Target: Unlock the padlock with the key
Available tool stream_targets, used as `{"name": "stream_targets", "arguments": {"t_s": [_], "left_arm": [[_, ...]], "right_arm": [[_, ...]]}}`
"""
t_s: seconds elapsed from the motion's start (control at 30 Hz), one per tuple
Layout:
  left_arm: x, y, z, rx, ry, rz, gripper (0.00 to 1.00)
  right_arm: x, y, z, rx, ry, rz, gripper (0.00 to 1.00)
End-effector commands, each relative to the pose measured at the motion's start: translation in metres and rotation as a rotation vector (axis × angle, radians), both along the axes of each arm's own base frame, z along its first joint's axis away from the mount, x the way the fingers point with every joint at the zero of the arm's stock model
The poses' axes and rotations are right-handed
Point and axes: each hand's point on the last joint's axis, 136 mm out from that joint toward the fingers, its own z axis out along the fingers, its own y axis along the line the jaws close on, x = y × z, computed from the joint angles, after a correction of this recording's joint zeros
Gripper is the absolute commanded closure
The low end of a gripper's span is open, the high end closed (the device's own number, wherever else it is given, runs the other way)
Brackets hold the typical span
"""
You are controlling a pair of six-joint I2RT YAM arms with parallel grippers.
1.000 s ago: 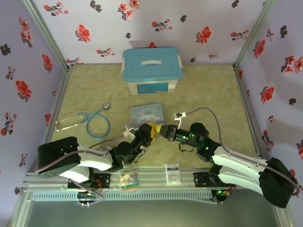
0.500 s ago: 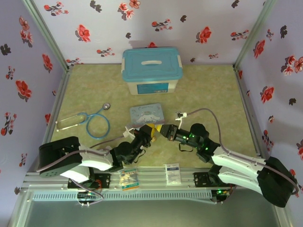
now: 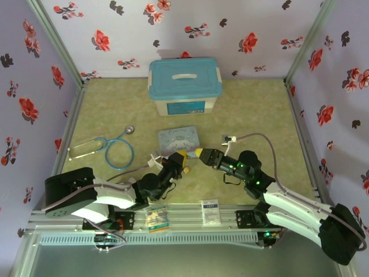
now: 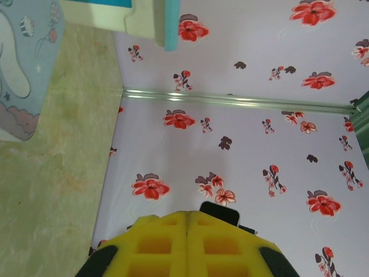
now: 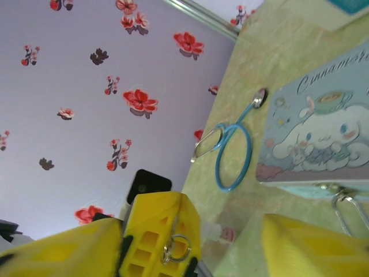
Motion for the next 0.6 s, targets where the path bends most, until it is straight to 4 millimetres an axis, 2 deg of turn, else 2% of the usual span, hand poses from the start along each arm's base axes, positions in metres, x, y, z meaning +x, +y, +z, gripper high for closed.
{"name": "stream_targets", "arguments": {"t_s": [0.0, 0.07, 0.23, 0.3, 0.37, 0.57], "left_arm": [[0.003, 0.013, -0.002, 0.087, -0.062, 0.051, 1.0], [0.004, 0.012, -0.003, 0.107, -0.073, 0.054, 1.0], [0.006, 0.008, -0.006, 0.128, -0.077, 0.047, 1.0], [0.004, 0.006, -0.007, 0.146, -0.089, 0.039, 1.0], [0.006, 0.001, 0.003, 0.127, -0.096, 0.041, 1.0], [0.006, 0.001, 0.001, 0.122, -0.087, 0.041, 1.0]], "right_arm": [[-0.005, -0.004, -0.005, -0.009, 0.013, 0.013, 0.18], [-0.008, 0.001, -0.001, -0.007, 0.018, 0.047, 0.17], [-0.017, 0.021, 0.018, 0.058, -0.009, 0.159, 0.26], [-0.018, 0.03, 0.017, 0.047, 0.001, 0.191, 0.29], [-0.019, 0.038, 0.017, 0.066, 0.013, 0.215, 0.33], [-0.016, 0.049, 0.014, 0.109, 0.041, 0.226, 0.44]]}}
